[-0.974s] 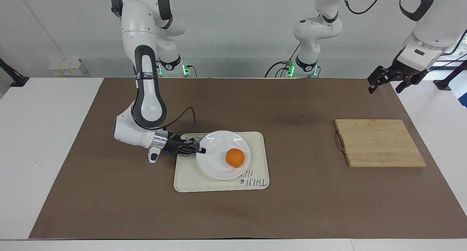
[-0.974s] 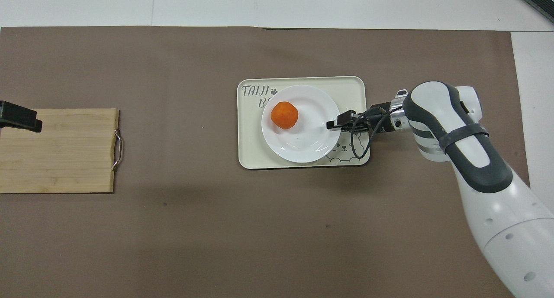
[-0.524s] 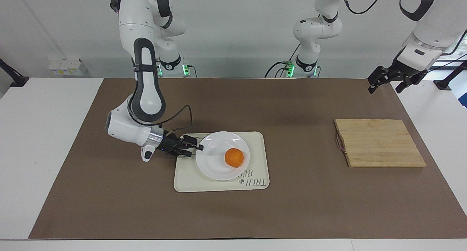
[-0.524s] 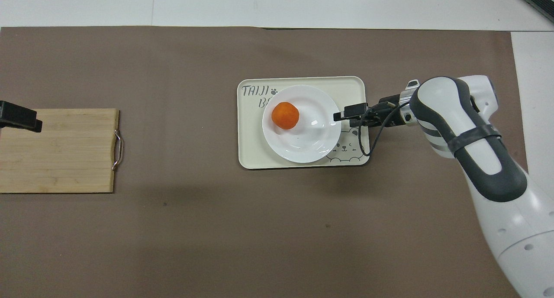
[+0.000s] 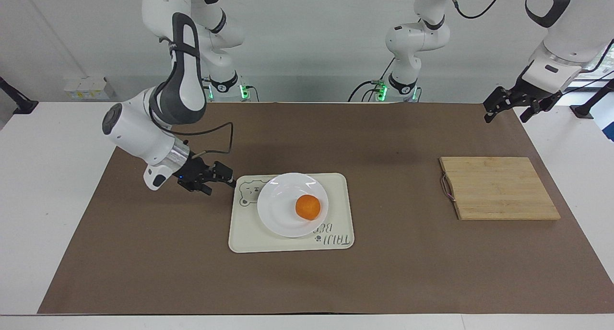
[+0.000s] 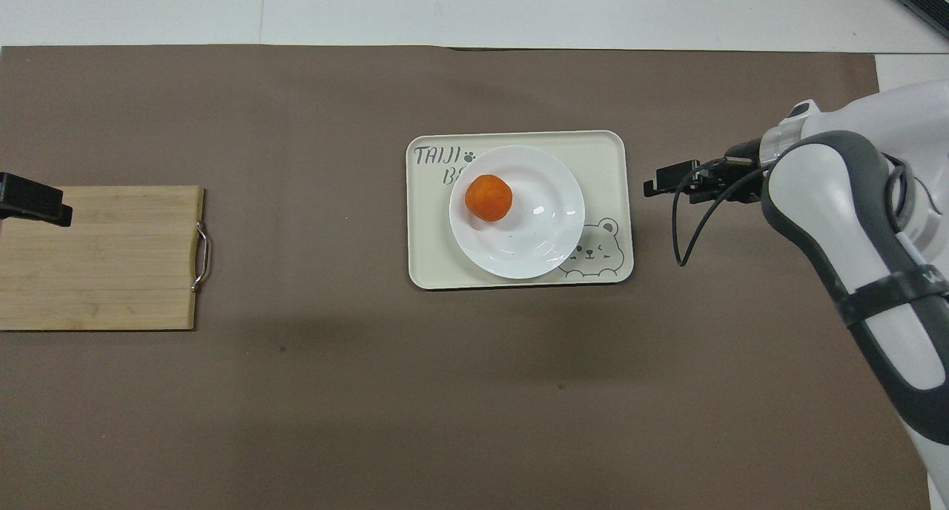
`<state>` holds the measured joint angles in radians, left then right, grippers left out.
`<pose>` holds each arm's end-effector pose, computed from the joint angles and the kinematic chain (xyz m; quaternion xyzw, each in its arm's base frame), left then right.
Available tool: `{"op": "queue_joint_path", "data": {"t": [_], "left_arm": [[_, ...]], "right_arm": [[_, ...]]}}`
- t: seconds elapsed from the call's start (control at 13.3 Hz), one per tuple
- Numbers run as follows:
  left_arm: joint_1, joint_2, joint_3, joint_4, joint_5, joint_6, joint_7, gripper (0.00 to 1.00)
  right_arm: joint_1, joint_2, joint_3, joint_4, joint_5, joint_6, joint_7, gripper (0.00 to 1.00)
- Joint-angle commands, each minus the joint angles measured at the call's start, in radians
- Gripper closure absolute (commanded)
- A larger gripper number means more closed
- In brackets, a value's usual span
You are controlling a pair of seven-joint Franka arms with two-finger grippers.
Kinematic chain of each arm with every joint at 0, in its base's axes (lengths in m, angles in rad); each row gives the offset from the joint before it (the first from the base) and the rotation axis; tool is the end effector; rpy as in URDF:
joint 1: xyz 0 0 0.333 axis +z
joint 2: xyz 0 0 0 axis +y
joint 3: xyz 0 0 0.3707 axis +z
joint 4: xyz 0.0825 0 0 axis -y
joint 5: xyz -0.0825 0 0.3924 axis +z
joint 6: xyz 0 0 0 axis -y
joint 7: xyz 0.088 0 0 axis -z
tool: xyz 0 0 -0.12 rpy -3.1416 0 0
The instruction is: Place orange and plate with both arms
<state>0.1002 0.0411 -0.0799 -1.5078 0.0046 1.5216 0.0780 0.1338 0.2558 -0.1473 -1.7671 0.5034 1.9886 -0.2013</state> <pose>0.5727 0.0133 0.6688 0.9995 -0.0288 -0.0136 0.0000 0.6505 0.0347 0.4592 -0.9780 0.0110 -0.0085 0.2082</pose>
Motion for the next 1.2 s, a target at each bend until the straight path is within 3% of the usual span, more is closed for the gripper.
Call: {"op": "queue_joint_path", "data": {"t": [0.0, 0.22, 0.45, 0.9, 1.12], "left_arm": [[-0.005, -0.007, 0.003, -0.008, 0.011, 0.003, 0.011, 0.0], [-0.005, -0.007, 0.003, -0.008, 0.011, 0.003, 0.011, 0.0], [-0.005, -0.007, 0.003, -0.008, 0.011, 0.003, 0.011, 0.0], [-0.005, -0.007, 0.003, -0.008, 0.011, 0.003, 0.011, 0.0], [-0.005, -0.007, 0.003, -0.008, 0.011, 0.003, 0.011, 0.0]], "right_arm": [[-0.037, -0.076, 0.008, -0.023, -0.119, -0.1, 0.052, 0.0], [-0.054, -0.139, 0.009, -0.023, -0.302, -0.192, 0.101, 0.0], [-0.083, -0.196, 0.009, -0.023, -0.402, -0.26, 0.109, 0.0], [-0.102, -0.319, 0.008, 0.003, -0.488, -0.269, 0.108, 0.0], [-0.102, -0.319, 0.011, 0.104, -0.485, -0.35, 0.12, 0.0]]}}
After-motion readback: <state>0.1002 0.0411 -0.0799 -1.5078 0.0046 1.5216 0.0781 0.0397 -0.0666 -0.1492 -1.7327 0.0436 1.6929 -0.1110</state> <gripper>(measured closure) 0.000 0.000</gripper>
